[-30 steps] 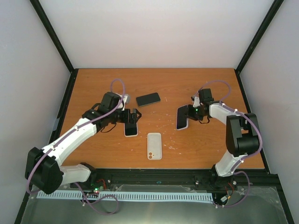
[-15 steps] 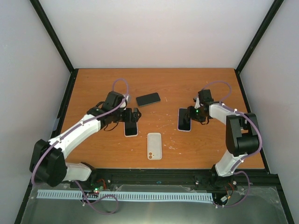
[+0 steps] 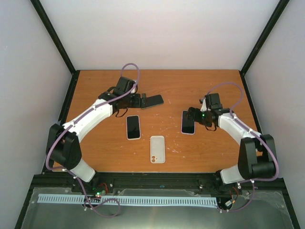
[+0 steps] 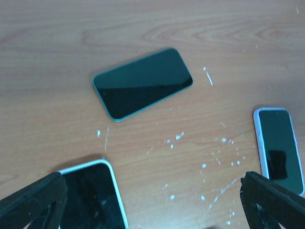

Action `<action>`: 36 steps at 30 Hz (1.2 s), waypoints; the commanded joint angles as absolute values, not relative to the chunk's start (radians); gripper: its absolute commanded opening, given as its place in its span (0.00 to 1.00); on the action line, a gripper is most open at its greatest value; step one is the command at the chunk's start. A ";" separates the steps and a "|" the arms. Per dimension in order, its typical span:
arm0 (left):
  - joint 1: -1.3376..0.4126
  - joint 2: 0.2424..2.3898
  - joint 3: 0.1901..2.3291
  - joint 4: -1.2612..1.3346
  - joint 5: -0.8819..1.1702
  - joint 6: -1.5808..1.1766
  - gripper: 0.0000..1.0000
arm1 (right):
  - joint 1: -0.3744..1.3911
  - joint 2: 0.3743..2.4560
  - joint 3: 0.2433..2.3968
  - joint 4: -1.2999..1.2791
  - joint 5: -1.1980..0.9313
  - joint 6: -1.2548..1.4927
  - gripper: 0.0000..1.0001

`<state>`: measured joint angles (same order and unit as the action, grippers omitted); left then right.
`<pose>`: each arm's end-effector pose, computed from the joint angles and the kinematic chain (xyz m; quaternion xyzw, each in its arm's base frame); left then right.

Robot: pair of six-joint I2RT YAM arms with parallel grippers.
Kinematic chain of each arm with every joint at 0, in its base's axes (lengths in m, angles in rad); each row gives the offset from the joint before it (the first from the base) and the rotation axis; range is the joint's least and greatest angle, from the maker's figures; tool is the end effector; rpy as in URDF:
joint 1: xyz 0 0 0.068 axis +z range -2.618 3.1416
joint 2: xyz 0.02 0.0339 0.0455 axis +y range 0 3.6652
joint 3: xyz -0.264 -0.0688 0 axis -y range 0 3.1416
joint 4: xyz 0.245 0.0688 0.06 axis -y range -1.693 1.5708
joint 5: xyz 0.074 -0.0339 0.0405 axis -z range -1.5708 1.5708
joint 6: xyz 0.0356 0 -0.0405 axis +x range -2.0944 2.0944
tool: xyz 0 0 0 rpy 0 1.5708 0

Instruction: Put the phone into the phone case

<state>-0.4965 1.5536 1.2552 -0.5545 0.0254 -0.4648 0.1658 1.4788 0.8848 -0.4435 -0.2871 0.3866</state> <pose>0.2980 -0.1624 0.2802 0.0193 0.9360 -0.1730 0.3060 0.2817 0.0574 0.1959 0.0677 0.9531 0.2039 0.2133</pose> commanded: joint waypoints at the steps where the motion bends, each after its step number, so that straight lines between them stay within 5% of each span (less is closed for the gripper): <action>1: -0.474 1.634 1.366 -0.580 -0.023 -0.435 0.99 | 0.202 1.375 0.852 -0.435 -0.309 0.444 1.00; 36: -0.377 2.244 1.743 -0.408 0.276 -0.258 0.99 | 0.383 1.116 0.711 -0.353 -0.398 0.502 1.00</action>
<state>-0.3813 2.2307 1.6958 -0.4046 0.1997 -0.3038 0.3756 1.1313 0.7143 -0.3641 -0.4000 0.4980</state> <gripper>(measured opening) 0.995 0.996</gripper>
